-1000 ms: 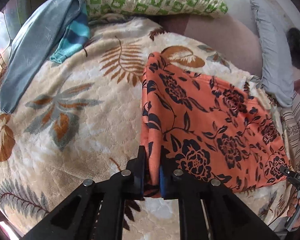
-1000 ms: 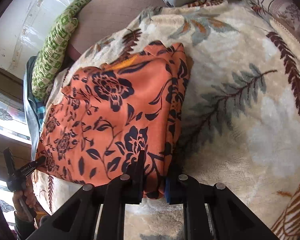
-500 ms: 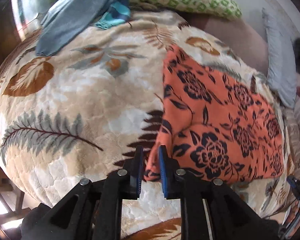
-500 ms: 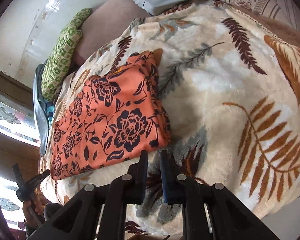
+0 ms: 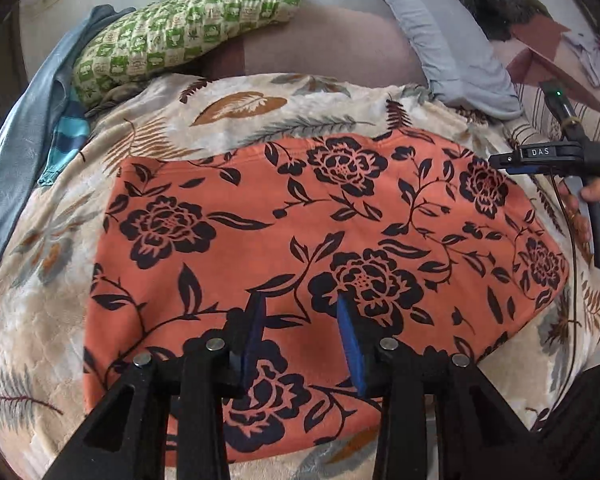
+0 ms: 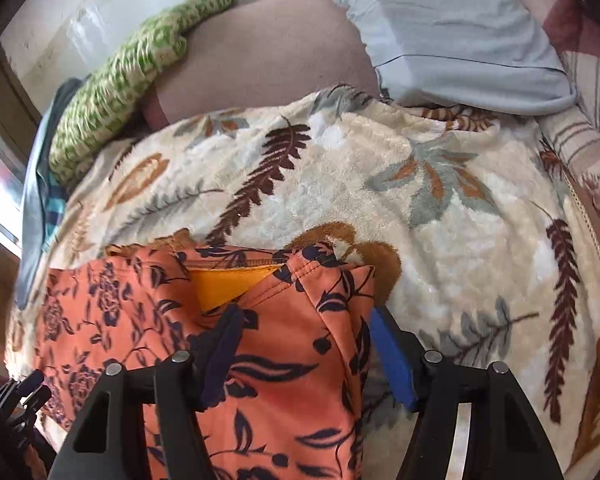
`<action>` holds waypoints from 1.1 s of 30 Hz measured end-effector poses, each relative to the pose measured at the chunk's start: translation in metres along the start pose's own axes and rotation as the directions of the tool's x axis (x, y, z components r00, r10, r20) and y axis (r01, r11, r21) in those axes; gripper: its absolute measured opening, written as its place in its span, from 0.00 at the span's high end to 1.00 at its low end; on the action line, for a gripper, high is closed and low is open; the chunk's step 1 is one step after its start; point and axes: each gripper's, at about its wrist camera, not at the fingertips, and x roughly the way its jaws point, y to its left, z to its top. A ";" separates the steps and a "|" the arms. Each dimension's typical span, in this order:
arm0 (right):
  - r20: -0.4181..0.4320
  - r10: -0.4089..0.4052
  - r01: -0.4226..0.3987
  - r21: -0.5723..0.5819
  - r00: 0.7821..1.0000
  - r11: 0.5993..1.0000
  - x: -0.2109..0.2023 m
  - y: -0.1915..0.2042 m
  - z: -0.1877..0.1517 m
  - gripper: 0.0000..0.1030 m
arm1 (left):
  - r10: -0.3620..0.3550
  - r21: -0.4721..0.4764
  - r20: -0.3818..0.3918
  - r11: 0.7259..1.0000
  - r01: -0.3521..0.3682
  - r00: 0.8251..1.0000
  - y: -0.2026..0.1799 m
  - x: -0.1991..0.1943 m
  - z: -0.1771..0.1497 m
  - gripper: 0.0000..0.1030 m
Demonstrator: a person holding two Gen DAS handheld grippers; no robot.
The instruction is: Fold small clothes
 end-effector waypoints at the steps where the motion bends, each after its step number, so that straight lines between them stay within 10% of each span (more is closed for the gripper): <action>1: -0.035 -0.029 0.028 -0.033 0.999 0.999 0.013 0.002 0.000 0.45 | -0.001 0.008 -0.004 1.000 0.001 1.000 0.000 0.007 -0.002 0.64; 3: -0.083 -0.053 0.046 -0.081 0.995 0.996 0.035 0.005 -0.003 0.49 | -0.011 0.012 0.020 1.000 0.011 1.000 0.002 0.014 -0.010 0.63; 7: -0.064 -0.093 0.087 -0.094 0.994 0.992 0.034 0.008 -0.003 0.93 | -0.035 0.011 0.058 0.999 0.035 0.998 0.007 0.013 -0.015 0.62; 13: 0.036 -0.209 0.208 0.041 0.977 0.977 0.005 -0.017 0.001 0.93 | -0.040 0.005 0.061 0.999 0.039 0.997 0.008 0.016 -0.014 0.60; 21: 0.158 -0.059 0.017 0.256 0.986 0.967 -0.013 -0.041 0.006 0.76 | -0.022 0.006 0.072 1.000 0.022 0.997 0.008 0.016 -0.013 0.56; 23: 0.154 -0.070 0.042 0.181 0.986 0.983 -0.019 -0.028 0.014 0.36 | -0.020 0.008 0.073 1.000 0.019 0.997 0.008 0.017 -0.013 0.55; 29: 0.021 0.073 -0.076 0.192 0.997 0.978 -0.007 -0.009 0.025 0.34 | -0.007 0.016 0.076 1.000 0.005 0.997 0.005 0.018 -0.014 0.54; 33: -0.171 0.025 0.015 0.228 0.985 0.974 0.035 0.001 0.037 0.36 | -0.008 0.014 0.076 1.000 0.007 0.997 0.006 0.018 -0.014 0.53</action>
